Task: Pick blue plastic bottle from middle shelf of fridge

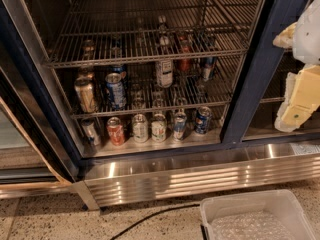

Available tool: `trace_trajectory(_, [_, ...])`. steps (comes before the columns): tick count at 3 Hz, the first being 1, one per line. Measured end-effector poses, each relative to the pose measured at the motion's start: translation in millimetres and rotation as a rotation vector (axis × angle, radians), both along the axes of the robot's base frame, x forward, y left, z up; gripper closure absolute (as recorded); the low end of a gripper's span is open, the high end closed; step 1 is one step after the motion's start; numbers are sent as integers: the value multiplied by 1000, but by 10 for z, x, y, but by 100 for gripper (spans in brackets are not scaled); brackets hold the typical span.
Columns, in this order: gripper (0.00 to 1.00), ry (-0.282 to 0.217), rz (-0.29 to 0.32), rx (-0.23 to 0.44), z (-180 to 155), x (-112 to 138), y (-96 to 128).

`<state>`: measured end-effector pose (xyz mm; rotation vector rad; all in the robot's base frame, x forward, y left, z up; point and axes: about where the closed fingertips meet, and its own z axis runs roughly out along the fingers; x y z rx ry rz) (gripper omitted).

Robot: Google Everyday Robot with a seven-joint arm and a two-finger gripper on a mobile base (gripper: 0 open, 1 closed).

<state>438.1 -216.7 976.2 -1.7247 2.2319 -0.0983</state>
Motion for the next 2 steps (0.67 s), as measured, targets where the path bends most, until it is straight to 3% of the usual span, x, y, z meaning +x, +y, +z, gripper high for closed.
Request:
trace_trajectory(1, [0, 0, 0, 0, 0, 0, 0])
trace_trajectory(2, [0, 48, 2, 80, -300, -55, 160])
